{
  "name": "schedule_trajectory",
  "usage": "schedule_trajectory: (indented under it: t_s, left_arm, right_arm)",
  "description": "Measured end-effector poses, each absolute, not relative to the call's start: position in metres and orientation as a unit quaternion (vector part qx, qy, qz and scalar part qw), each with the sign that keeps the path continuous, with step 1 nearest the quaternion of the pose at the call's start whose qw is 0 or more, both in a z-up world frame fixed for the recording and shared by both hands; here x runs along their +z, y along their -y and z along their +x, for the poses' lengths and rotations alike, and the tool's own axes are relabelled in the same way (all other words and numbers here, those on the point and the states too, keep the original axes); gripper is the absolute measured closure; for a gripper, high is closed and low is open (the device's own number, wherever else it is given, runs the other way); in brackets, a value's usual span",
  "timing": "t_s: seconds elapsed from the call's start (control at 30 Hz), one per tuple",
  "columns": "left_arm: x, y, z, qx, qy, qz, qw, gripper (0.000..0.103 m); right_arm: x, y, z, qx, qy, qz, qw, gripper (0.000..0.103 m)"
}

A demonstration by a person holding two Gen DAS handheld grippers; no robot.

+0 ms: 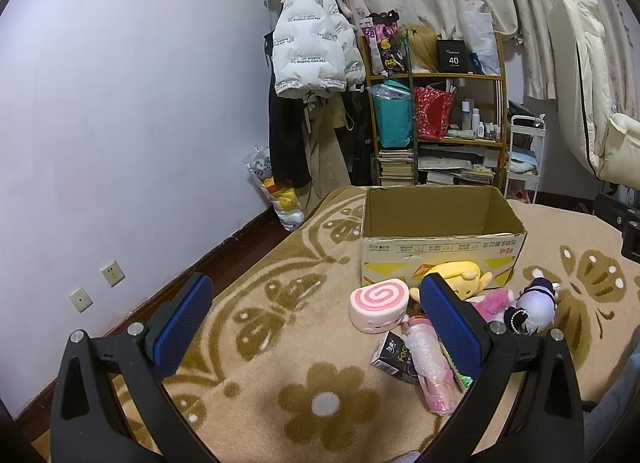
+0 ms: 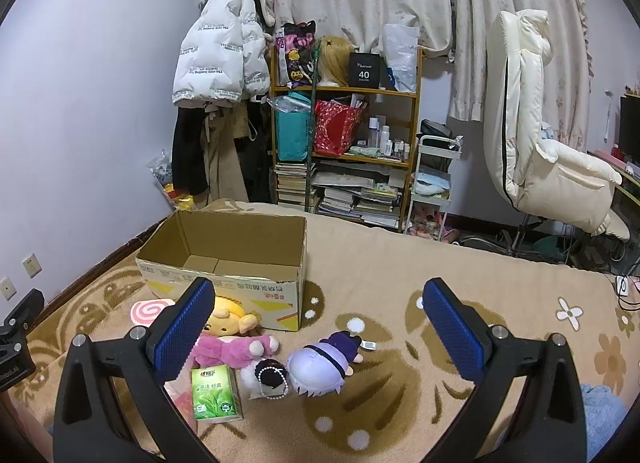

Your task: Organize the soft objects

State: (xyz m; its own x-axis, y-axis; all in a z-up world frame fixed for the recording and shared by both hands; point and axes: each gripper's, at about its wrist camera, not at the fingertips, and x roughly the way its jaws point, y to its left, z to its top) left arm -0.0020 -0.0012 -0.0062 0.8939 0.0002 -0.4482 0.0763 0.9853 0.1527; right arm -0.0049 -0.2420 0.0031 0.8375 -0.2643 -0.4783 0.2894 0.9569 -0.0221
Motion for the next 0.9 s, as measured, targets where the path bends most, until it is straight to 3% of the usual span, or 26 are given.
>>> schedule_trajectory:
  t_s: [0.9]
  left_arm:
    - [-0.0092,0.0009,0.0014,-0.018,-0.231,0.09,0.969,0.001]
  right_arm:
    - [-0.0048,0.2393,-0.0053,-0.142,-0.247,0.022,0.958,0.0]
